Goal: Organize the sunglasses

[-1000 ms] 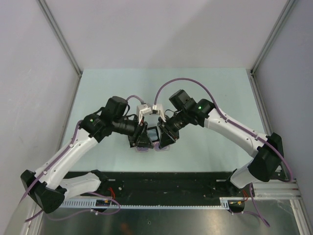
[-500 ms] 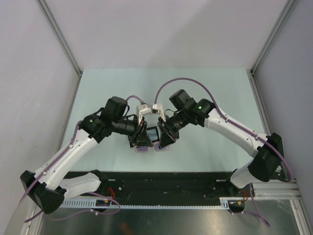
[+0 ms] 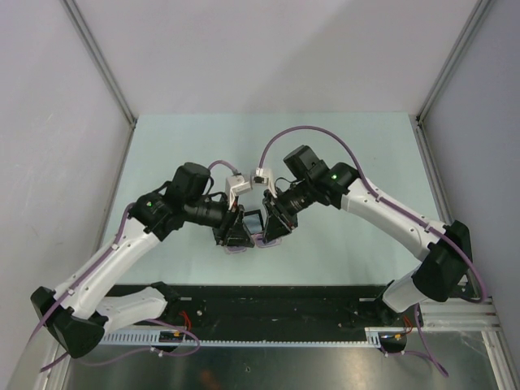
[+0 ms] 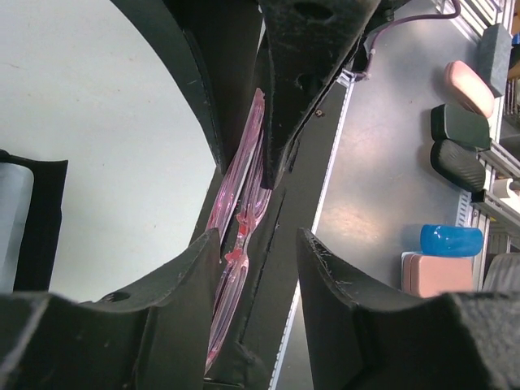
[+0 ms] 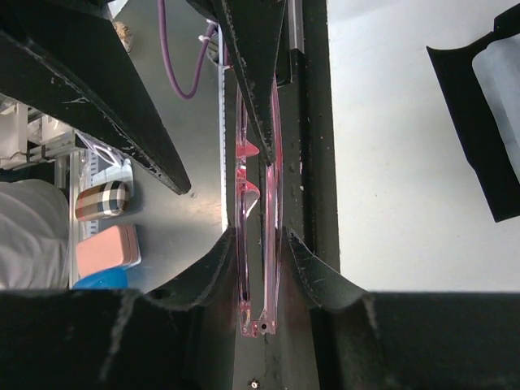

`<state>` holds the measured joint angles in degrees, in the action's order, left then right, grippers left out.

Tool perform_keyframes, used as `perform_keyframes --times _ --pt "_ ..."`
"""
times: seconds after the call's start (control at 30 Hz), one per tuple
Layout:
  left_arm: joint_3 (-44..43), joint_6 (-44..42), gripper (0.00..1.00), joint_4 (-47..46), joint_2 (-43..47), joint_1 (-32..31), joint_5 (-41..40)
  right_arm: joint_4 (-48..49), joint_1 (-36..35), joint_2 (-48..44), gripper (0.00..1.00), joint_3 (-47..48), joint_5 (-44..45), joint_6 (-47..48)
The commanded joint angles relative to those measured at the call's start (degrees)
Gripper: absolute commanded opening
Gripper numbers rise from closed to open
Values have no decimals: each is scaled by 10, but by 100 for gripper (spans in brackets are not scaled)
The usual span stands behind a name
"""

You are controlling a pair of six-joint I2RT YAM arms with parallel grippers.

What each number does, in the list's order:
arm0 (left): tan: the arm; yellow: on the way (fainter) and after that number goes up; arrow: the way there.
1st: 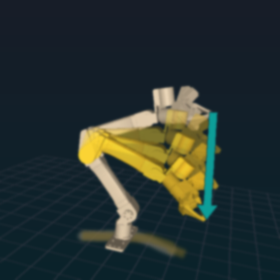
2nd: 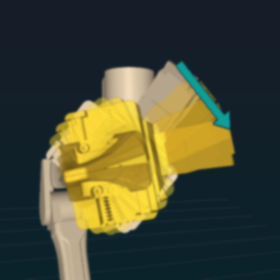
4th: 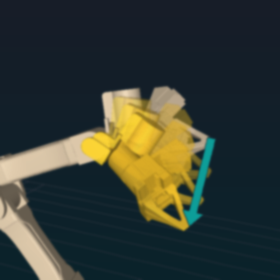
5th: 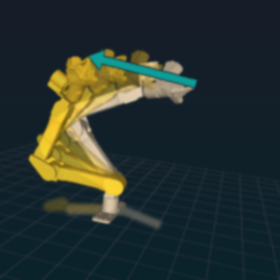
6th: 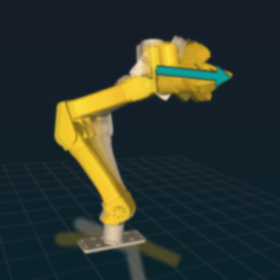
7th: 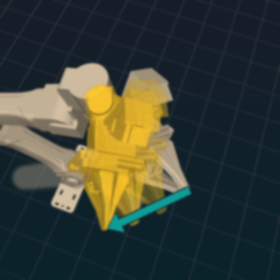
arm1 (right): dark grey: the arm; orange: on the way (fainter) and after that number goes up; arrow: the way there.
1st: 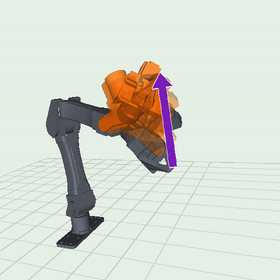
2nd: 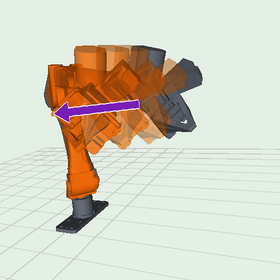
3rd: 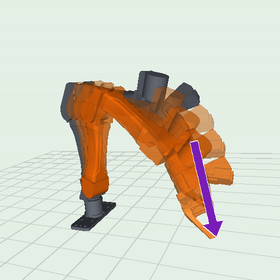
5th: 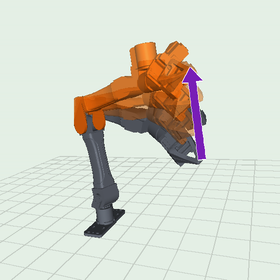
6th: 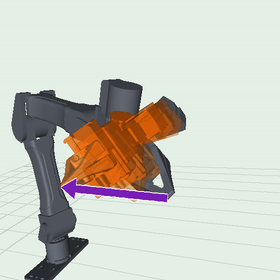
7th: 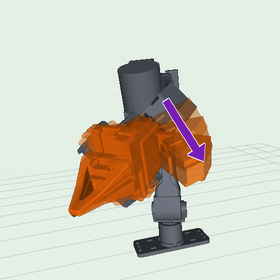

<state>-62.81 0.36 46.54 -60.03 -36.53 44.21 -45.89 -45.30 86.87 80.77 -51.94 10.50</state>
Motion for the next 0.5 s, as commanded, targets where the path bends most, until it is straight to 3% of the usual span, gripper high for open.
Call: perform_keyframes --times 0.0,0.13,0.37,0.47 --pt "-6 -24 47 21 11 -9 9 40 7 -27 11 22 -14 -12" --pt "-14 -19 40 21 11 -9 7 41 7 -28 10 21 -16 -14" --pt "-18 -13 39 21 7 -9 -9 44 4 -27 8 22 -17 -16" --pt "-19 -13 31 20 7 -9 -11 42 2 -27 8 22 -17 -16"
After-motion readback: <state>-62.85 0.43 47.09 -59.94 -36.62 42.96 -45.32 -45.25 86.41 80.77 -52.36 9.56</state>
